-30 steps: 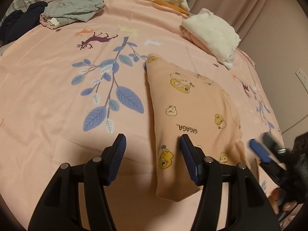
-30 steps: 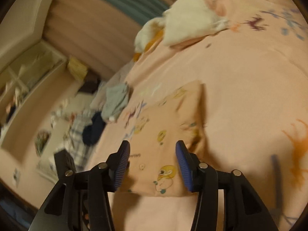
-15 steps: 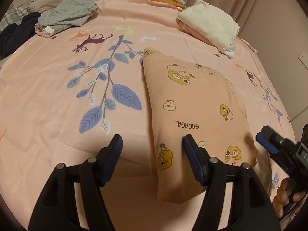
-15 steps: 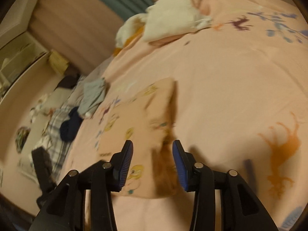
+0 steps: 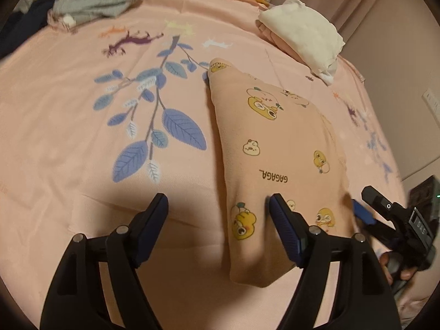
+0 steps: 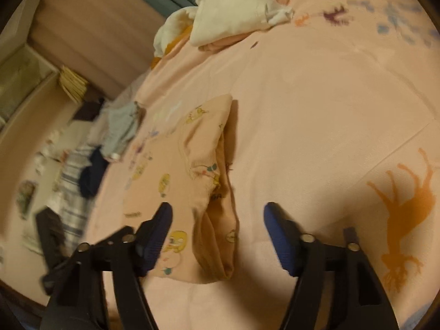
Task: Fold small clothes
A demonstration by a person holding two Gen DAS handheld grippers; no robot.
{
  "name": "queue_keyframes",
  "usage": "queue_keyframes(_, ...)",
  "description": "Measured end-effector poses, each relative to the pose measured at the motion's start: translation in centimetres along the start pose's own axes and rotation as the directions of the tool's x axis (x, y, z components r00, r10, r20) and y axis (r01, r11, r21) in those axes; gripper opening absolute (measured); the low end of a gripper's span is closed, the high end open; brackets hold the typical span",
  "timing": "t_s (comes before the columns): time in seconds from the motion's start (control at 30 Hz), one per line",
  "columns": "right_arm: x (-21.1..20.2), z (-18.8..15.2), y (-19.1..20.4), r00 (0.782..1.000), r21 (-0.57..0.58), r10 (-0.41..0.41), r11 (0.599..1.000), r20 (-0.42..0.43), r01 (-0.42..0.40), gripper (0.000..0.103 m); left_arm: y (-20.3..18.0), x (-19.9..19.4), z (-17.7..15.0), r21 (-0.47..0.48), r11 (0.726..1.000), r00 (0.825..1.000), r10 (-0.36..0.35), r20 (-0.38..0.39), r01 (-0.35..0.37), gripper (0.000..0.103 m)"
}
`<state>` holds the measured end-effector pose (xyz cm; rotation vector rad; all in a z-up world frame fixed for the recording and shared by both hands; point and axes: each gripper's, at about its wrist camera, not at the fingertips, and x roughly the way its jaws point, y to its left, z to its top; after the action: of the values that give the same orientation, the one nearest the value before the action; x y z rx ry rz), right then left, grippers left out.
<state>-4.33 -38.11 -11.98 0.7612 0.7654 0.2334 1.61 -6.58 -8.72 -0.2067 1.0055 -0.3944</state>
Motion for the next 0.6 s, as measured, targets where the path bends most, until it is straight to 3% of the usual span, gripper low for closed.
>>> queue_keyframes(0.17,2.1,1.6,-1.2,0.979,0.112,0.189,0.977,-0.072,-0.18,0.079,0.8,1.1,1.4,-0.08,0.992,0.993,-0.107,-0.048,0.103,0.082)
queue_keyframes(0.3,3.6,2.1,-0.1,0.968,0.082,0.21,0.976,-0.134,-0.2,0.079,-0.1,2.3,2.5,-0.091,0.975,0.975,-0.209,-0.078,0.202,0.081)
queue_keyframes(0.37,4.6,2.1,0.7,0.952,0.058,0.242,0.97,-0.185,-0.236,0.079,-0.8,3.6,3.0,-0.095,0.96,0.955,-0.273,-0.119,0.262,0.08)
queue_keyframes(0.5,6.4,2.3,1.6,0.939,0.037,0.262,0.965,-0.222,-0.26,0.079,-2.1,5.1,4.0,-0.095,0.958,0.952,-0.281,-0.124,0.27,0.08)
queue_keyframes(0.57,6.7,2.6,1.6,0.933,0.047,0.282,0.959,-0.223,-0.279,0.078,-2.4,5.5,4.3,-0.089,0.964,0.958,-0.259,-0.127,0.249,0.068)
queue_keyframes(0.6,6.8,2.7,1.5,0.931,0.053,0.293,0.956,-0.217,-0.289,0.072,-2.5,5.5,4.4,-0.09,0.969,0.964,-0.238,-0.119,0.228,0.063)
